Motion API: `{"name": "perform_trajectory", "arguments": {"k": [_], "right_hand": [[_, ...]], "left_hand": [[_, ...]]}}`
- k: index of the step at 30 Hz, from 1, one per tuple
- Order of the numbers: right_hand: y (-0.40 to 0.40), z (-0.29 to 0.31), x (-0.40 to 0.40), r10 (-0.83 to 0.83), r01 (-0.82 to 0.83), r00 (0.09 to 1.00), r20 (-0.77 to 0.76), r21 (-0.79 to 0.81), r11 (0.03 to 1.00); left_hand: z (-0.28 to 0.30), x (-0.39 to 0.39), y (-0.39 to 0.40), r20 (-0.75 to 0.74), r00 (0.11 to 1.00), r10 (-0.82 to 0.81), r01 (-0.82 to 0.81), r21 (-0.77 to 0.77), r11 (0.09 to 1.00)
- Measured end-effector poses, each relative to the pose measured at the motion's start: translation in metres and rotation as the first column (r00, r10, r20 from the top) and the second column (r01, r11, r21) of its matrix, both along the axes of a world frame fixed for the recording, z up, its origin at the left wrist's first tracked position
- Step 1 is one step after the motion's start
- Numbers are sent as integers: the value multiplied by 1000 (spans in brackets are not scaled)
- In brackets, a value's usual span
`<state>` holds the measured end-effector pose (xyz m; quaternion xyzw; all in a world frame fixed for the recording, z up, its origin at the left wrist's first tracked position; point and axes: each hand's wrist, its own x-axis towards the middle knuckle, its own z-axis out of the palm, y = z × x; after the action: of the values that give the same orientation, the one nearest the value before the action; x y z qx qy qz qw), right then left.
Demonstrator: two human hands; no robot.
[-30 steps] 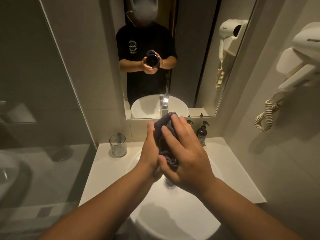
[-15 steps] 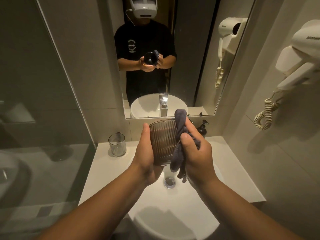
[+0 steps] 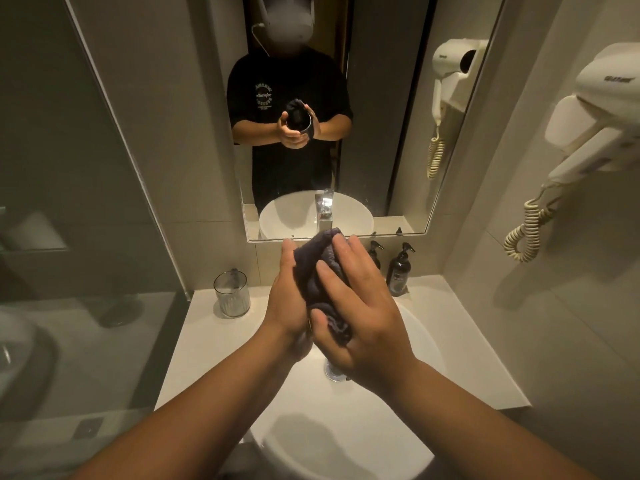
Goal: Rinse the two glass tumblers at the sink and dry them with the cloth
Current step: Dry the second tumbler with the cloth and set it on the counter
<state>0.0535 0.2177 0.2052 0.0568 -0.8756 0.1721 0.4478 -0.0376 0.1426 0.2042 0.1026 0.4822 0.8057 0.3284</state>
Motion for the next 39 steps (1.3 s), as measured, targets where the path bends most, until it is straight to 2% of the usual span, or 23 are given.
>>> {"name": "perform_trajectory", "arguments": {"k": [2, 3, 6, 8, 9, 11, 13, 15, 17, 19, 20, 26, 29, 31, 33, 35, 37, 39], "right_hand": [[3, -1, 3, 85, -84, 996, -2, -199, 976], [3, -1, 6, 141, -132, 990, 3, -342, 931], [6, 5, 10, 290, -229, 957, -29, -692, 684], [9, 8, 9, 370, -275, 926, -69, -796, 540], [11, 9, 7, 377, -271, 924, -68, -811, 519], [12, 8, 6, 329, -220, 944, -26, -792, 570], [11, 6, 5, 229, -139, 973, 31, -714, 687], [11, 5, 4, 115, -67, 992, 56, -540, 839], [11, 5, 0, 20, -3, 998, 59, -280, 960], [11, 5, -4, -62, 66, 997, 55, -62, 996], [10, 5, -4, -85, 85, 995, 51, -10, 996], [1, -1, 1, -22, 20, 1000, 15, 103, 994], [3, -5, 5, 62, -60, 997, -53, 27, 998], [3, -5, 7, 121, -133, 989, -85, -155, 979], [1, 0, 8, 198, -210, 977, -73, -441, 873], [1, 7, 6, 266, -233, 963, -42, -625, 745], [4, 7, 3, 247, -193, 969, -10, -658, 728], [6, 5, 0, 179, -126, 984, 28, -600, 790]], "left_hand": [[0, 2, 0, -32, 999, -19, 18, -22, 1000], [1, 3, 0, -34, 999, -36, 35, -28, 999], [1, -1, -4, 2, 996, -88, 88, -33, 996], [0, -4, -6, 52, 987, -151, 151, 0, 989], [0, -6, -6, 79, 981, -177, 176, 19, 984], [1, -9, -3, 87, 978, -187, 188, 2, 982], [7, -9, -1, 17, 996, -93, 94, -110, 989], [11, -6, 1, -59, 995, 75, -88, -243, 966], [12, -1, 1, -116, 983, 140, -165, -253, 953], [11, 5, 2, -137, 988, 68, -94, -195, 976], [9, 7, 2, -129, 991, 29, -50, -163, 985], [-1, -2, -3, 41, 996, -84, 82, 49, 995], [-1, 1, -5, -25, 992, -121, 122, 16, 992], [2, 3, -8, -37, 991, -132, 131, -21, 991], [4, 3, -12, -1, 992, -124, 124, -28, 992], [6, 1, -13, 30, 990, -138, 139, -20, 990], [9, -1, -11, 18, 992, -126, 127, -46, 991], [17, -1, -6, -28, 999, -41, 37, -123, 992]]}}
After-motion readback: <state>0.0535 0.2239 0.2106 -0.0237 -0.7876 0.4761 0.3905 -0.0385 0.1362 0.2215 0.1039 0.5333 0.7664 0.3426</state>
